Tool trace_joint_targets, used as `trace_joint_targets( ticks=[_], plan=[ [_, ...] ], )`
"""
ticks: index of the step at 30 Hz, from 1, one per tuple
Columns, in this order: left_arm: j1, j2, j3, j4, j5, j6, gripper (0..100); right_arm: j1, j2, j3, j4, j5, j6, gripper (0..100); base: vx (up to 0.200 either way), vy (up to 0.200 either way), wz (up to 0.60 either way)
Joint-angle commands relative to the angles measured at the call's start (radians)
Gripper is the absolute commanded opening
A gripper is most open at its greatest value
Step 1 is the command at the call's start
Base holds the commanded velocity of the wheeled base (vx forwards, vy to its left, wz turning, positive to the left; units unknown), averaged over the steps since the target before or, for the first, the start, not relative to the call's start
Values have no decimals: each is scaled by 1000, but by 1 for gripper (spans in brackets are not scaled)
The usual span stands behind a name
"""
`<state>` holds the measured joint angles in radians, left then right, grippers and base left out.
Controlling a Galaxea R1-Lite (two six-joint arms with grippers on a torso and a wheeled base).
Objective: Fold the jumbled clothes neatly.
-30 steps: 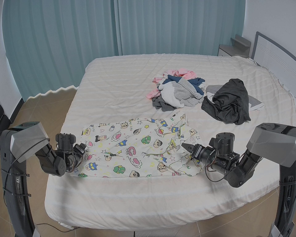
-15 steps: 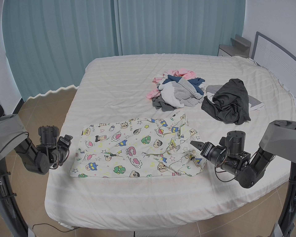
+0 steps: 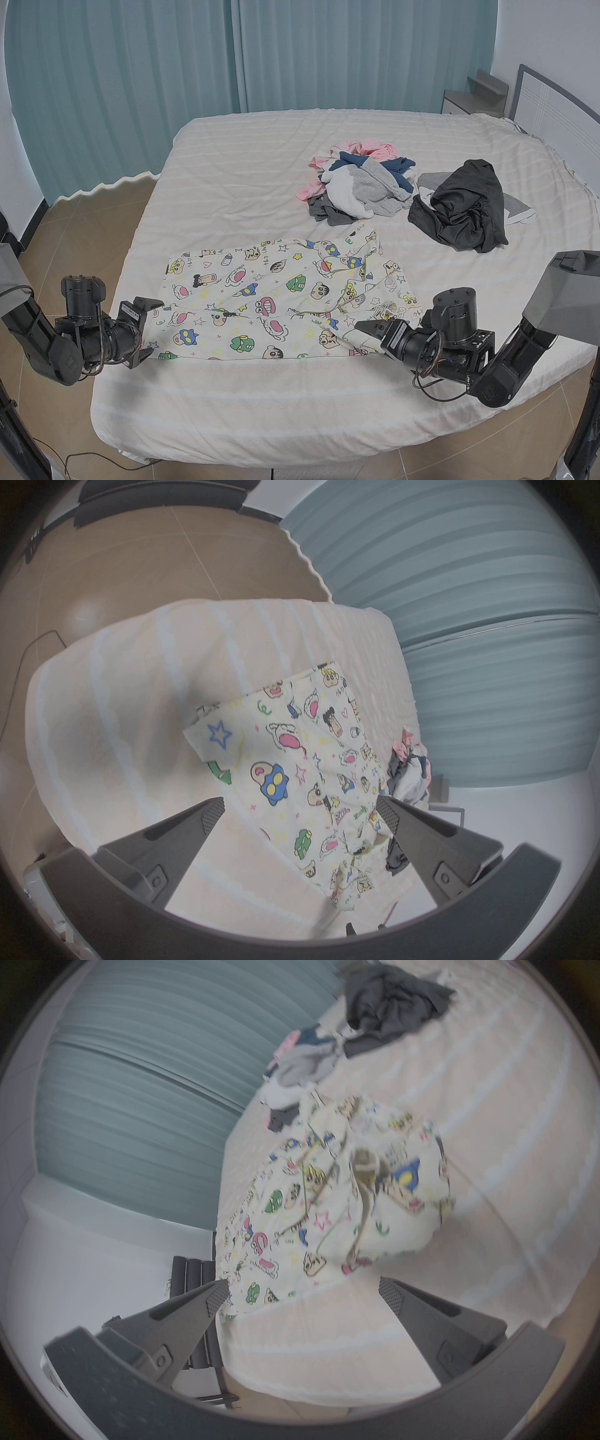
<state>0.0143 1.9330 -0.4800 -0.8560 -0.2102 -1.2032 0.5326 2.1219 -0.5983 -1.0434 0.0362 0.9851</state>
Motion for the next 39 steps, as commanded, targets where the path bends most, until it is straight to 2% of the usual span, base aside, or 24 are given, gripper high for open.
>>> trace_joint_targets(
  ticks=[1,7,10,39],
  plan=[
    [-2,32,73,-94,-32,-6,100,21,53,-77,45,-4,66,100,0,0,0],
    [-4,118,133,-276,-24,7,100,-11,127,-132,42,-10,67,100,0,0,0],
    [-7,132,146,-307,-24,13,100,-22,151,-155,42,-13,67,100,0,0,0],
    [-10,152,146,-310,-23,14,100,-40,236,-287,40,-25,66,100,0,0,0]
  ],
)
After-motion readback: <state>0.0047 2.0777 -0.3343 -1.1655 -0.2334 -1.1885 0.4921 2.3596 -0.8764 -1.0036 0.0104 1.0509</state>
